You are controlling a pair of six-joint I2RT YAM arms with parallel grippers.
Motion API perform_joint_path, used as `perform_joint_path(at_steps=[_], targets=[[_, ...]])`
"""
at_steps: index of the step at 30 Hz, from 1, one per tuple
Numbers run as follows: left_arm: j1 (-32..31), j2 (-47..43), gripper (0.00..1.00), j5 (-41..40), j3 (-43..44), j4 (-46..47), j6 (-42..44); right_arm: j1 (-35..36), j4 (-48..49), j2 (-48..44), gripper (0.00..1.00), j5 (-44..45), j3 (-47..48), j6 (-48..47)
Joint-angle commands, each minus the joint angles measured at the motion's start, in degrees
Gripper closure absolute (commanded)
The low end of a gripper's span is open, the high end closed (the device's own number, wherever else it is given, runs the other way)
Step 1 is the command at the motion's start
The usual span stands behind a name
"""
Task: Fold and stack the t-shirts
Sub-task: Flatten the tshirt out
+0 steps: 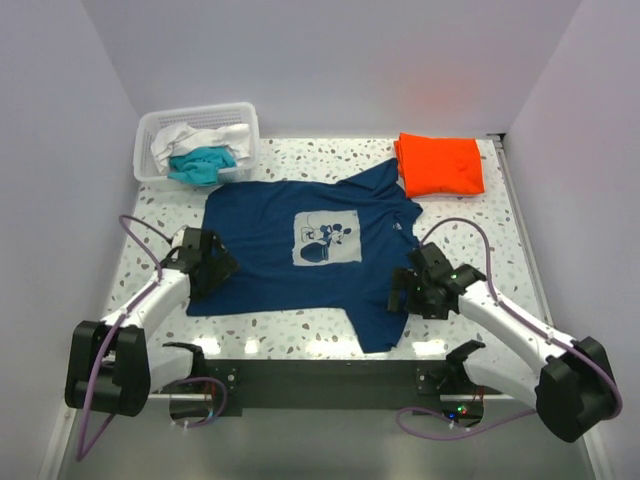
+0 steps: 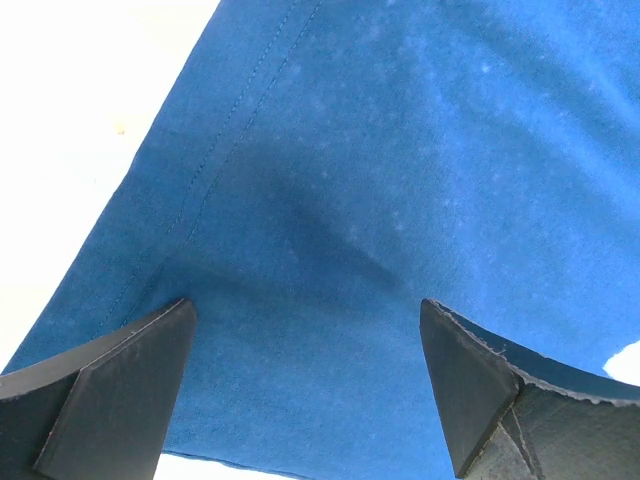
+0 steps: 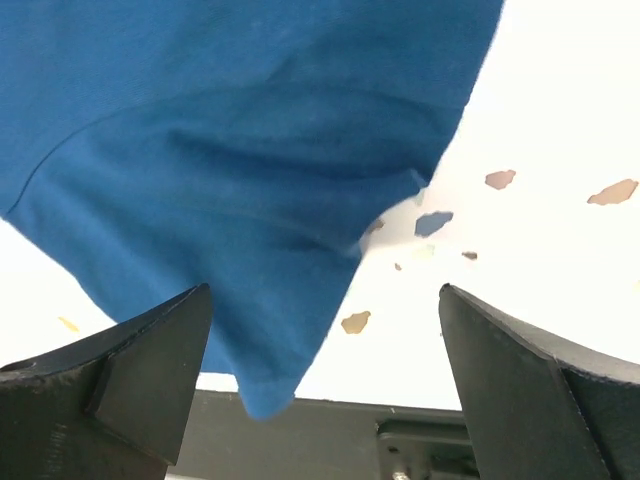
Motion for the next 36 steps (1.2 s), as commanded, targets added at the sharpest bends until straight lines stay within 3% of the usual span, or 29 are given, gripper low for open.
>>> perform_joint_path(at_steps=[1, 5, 8, 9, 13, 14, 20, 28, 34, 35, 36], targets=[[0.2, -0.3, 0.0, -1.1, -1.6, -4.4, -1.0, -0.1, -3.5, -3.3, 0.01, -1.7, 4.8, -6.1], [0.2, -2.2, 0.0, -1.2, -0.8, -5.7, -1.4, -0.1, -3.1, -4.8, 0.01, -9.0, 5.6, -7.3], [0.2, -3.9, 0.0, -1.2, -0.3, -6.6, -1.8, 0.2, 0.3, -5.6, 0.01, -16.2, -0.3, -3.5], [0.2, -4.0, 0.0, -1.2, -0.2, -6.8, -1.9, 0.3, 0.0, -5.8, 0.01, -16.1, -1.2, -2.6], [0.2, -4.3, 0.0, -1.3, -0.4, -6.9, -1.7, 0.3, -5.4, -7.9, 0.06, -2.3, -1.2, 1.4], [0.2, -4.2, 0.0, -1.3, -0.4, -6.9, -1.7, 0.2, -6.1, -8.5, 0.1, -1.1, -0.7, 2.0], [0.2, -4.1, 0.0, -1.3, -0.4, -6.7, -1.5, 0.2, -1.4, -4.4, 0.55, -0.8, -3.5, 4.1], [0.2, -4.1, 0.0, -0.9, -0.6, -6.1, -1.4, 0.3, 3.8, 2.8, 0.71, -4.2, -4.7, 3.6], [0.2, -4.3, 0.0, -0.5, -1.0, -5.0, -0.9, 0.3, 5.5, 5.9, 0.92, -4.6, -4.2, 3.3], [0.2, -4.5, 0.0, -0.5, -1.3, -4.8, -0.7, 0.3, 5.3, 6.1, 1.0, -4.6, -3.5, 3.4], [0.2, -4.8, 0.0, -0.5, -1.4, -4.6, -0.7, 0.3, 5.3, 6.1, 1.0, -4.6, -3.3, 3.3]])
